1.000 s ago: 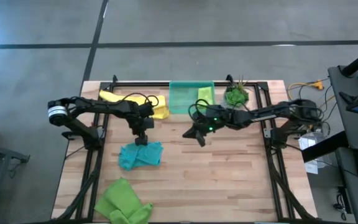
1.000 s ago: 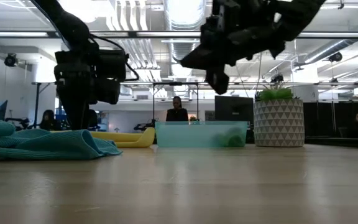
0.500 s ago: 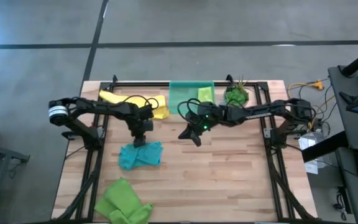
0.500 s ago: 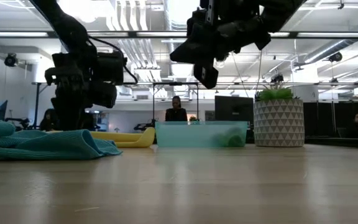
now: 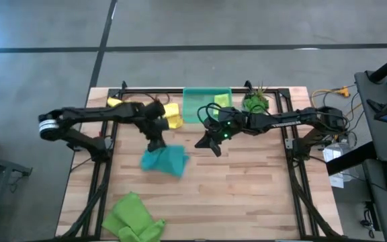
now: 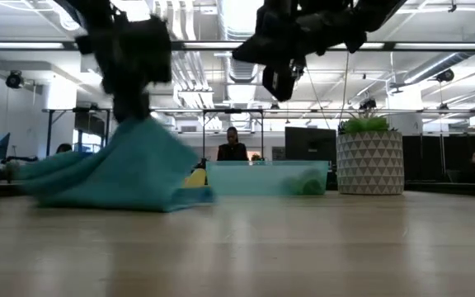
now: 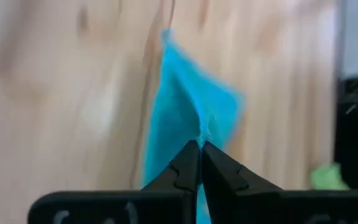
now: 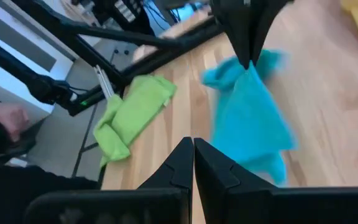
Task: Fold microfiber towels
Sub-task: Fold the blue microfiber cloth
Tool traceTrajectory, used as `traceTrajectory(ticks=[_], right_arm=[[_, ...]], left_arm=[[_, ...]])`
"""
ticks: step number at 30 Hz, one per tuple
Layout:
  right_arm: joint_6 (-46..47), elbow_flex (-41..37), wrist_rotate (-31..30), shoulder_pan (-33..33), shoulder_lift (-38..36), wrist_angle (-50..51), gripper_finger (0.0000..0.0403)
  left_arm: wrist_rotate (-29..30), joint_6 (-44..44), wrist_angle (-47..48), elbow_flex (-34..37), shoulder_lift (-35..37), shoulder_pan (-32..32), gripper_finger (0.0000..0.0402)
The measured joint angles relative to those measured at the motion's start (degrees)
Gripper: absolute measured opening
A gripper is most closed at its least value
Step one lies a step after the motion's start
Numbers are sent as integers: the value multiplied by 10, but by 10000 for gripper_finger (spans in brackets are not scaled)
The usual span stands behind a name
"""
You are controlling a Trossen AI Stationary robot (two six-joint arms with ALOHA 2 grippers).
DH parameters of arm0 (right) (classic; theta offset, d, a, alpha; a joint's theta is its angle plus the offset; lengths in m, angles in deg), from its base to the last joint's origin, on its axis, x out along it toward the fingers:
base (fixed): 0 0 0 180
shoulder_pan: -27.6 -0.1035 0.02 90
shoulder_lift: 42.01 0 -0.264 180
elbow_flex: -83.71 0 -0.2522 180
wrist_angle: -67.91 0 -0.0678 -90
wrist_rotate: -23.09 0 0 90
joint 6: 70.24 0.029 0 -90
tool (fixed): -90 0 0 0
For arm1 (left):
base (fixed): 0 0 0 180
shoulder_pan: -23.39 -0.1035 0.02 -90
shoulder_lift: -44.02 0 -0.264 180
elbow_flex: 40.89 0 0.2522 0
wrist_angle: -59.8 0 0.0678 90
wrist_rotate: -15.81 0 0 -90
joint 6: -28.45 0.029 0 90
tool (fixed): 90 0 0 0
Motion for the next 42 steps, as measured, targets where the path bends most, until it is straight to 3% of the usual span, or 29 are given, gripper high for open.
traceTrajectory(ticks=[3,8,17,22,28,34,42], right_arm=[[1,-1,-6,0,-17,-16,9],[33,-1,-73,0,-37,-72,19],[43,76,-115,-3,-42,-87,133],[6,121,-135,-8,-42,-47,189],[0,138,-136,-15,-42,-43,209],[-6,143,-135,-22,-42,-44,210],[-2,141,-135,-24,-49,-46,210]], left_arm=[[0,-28,-15,-34,48,0,0],[2,-60,-64,-65,106,1,0],[0,-110,-147,-103,144,1,0],[-82,-121,-190,-113,141,1,0],[-172,-173,-269,-117,142,2,0],[-152,-246,-394,-117,149,2,0],[-66,-330,-532,-117,151,2,0]])
